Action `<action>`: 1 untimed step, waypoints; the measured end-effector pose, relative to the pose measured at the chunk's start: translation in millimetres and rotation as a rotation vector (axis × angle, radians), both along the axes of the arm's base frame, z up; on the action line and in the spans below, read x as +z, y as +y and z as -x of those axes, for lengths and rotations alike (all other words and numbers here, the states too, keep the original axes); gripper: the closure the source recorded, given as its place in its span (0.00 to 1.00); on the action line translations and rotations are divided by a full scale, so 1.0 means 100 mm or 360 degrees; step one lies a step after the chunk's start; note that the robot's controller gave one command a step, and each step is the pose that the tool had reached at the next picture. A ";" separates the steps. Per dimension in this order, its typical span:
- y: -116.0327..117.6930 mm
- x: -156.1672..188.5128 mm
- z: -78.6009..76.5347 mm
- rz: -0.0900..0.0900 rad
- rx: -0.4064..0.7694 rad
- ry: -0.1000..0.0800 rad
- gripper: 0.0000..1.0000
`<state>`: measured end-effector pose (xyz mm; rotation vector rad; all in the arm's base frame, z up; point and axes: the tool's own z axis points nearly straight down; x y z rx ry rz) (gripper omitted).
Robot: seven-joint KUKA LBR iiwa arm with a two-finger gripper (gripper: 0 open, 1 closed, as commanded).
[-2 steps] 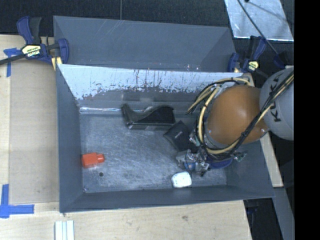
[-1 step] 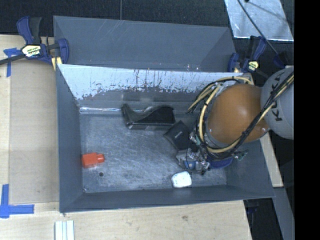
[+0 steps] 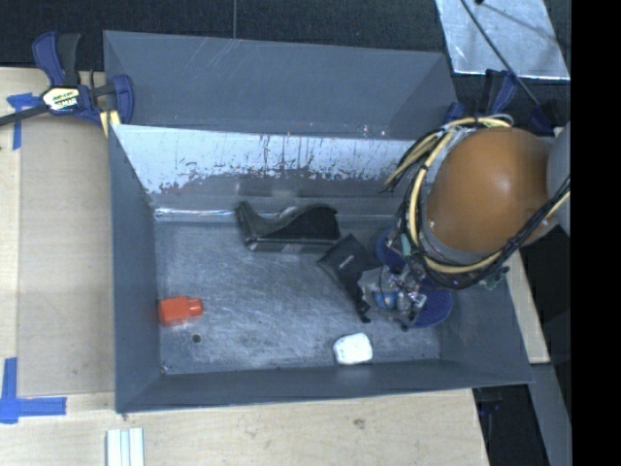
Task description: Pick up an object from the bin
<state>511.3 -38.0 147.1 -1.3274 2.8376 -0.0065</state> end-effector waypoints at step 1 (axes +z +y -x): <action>0.00 0.03 -0.01 -0.0002 -0.0007 0.0008 1.00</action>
Offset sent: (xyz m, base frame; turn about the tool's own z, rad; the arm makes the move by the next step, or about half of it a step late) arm 0.0000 0.0000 0.0027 0.0000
